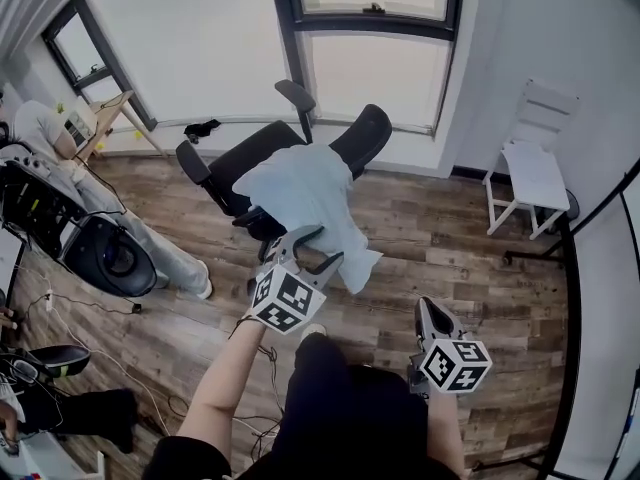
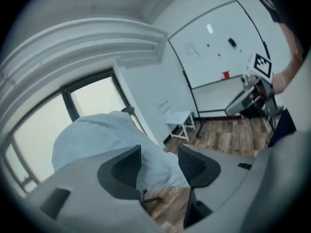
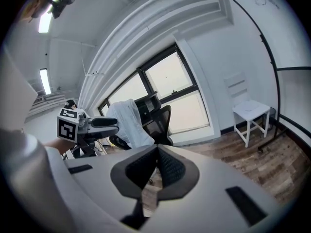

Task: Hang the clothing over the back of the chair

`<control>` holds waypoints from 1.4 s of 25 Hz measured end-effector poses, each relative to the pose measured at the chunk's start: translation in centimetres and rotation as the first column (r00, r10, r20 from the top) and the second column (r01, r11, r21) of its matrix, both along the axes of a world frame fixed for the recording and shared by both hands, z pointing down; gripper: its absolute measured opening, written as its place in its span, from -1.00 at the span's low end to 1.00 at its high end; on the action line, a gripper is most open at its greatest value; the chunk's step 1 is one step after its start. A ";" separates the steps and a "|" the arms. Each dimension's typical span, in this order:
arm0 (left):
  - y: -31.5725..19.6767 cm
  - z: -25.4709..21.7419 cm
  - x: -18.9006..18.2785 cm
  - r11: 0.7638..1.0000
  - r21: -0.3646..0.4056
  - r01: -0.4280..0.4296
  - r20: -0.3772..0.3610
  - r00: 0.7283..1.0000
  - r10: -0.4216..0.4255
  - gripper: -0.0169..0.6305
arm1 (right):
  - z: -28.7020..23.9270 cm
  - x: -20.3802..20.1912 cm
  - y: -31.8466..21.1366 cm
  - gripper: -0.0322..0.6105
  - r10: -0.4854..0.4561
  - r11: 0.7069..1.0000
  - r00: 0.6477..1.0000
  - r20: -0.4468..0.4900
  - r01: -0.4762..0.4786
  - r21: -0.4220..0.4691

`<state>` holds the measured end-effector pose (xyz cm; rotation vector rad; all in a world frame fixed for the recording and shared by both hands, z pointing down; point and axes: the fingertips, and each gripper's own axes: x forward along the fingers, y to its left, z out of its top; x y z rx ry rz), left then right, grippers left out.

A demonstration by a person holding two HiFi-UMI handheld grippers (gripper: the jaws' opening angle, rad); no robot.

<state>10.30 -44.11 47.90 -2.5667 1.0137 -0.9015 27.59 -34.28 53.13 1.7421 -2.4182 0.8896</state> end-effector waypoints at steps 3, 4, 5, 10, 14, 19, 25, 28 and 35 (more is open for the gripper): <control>0.8 -1.2 -1.2 0.995 -0.072 0.063 -0.194 0.978 -0.076 -0.26 | -0.4 -0.4 -0.1 -0.90 -0.017 1.000 1.000 -0.006 0.017 0.013; 1.2 -1.6 -1.5 0.993 -0.084 0.078 -0.240 0.966 -0.096 -0.28 | -0.6 -0.6 -0.1 -0.90 -0.025 1.000 1.000 -0.009 0.025 0.018; 1.5 -1.9 -1.8 0.992 -0.090 0.093 -0.275 0.955 -0.115 -0.33 | -0.7 -0.8 -0.1 -0.90 -0.033 0.999 0.999 -0.012 0.033 0.023; 3.2 -2.1 -3.1 0.978 -0.128 0.162 -0.392 0.898 -0.200 -0.47 | -1.7 -1.9 -0.7 -0.90 -0.083 0.995 0.996 -0.029 0.084 0.056; 4.2 -1.6 -3.8 0.965 -0.172 0.198 -0.466 0.847 -0.257 -0.58 | -2.6 -2.5 -1.6 -0.90 -0.124 0.989 0.991 -0.041 0.127 0.081; 5.1 -1.6 -5.1 0.953 -0.209 0.218 -0.572 0.763 -0.300 -0.81 | -3.8 -4.0 -2.1 -0.90 -0.173 0.978 0.984 -0.049 0.178 0.112; 7.6 -0.6 -6.1 0.929 -0.232 0.286 -0.586 0.721 -0.369 -0.92 | -5.1 -5.9 -1.0 -0.90 -0.230 0.954 0.967 -0.111 0.246 0.170; 8.4 -0.1 -6.3 0.923 -0.238 0.302 -0.567 0.728 -0.384 -0.93 | -4.9 -6.3 -1.1 -0.90 -0.240 0.954 0.965 -0.103 0.254 0.162; 9.0 0.6 -6.0 0.931 -0.233 0.280 -0.517 0.776 -0.363 -0.93 | -4.4 -6.3 -1.3 -0.90 -0.244 0.953 0.961 -0.130 0.262 0.152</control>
